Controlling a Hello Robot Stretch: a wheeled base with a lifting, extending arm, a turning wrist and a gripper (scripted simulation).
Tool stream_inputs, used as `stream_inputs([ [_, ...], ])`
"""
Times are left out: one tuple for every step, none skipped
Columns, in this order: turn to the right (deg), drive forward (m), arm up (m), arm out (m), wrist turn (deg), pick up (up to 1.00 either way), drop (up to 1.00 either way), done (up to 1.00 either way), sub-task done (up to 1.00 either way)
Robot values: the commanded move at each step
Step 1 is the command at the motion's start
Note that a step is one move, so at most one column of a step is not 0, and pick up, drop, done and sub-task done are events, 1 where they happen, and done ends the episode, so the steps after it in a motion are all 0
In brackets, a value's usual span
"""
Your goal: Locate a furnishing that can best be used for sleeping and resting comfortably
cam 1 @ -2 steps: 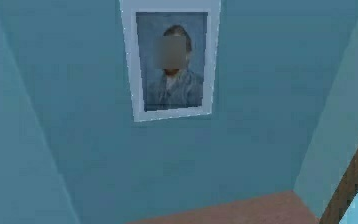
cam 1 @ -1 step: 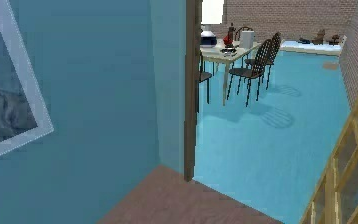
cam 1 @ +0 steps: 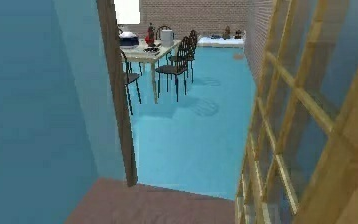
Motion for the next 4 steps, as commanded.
stream_inputs([
  [3.0, 0.00, 0.00, 0.00, 0.0, 0.00, 0.00, 0.00, 0.00],
  [-45.0, 0.00, 0.00, 0.00, 0.0, 0.00, 0.00, 0.00, 0.00],
  [-33.0, 0.00, 0.00, 0.00, 0.0, 0.00, 0.00, 0.00, 0.00],
  [0.0, 0.30, 0.00, 0.00, 0.0, 0.00, 0.00, 0.00, 0.00],
])
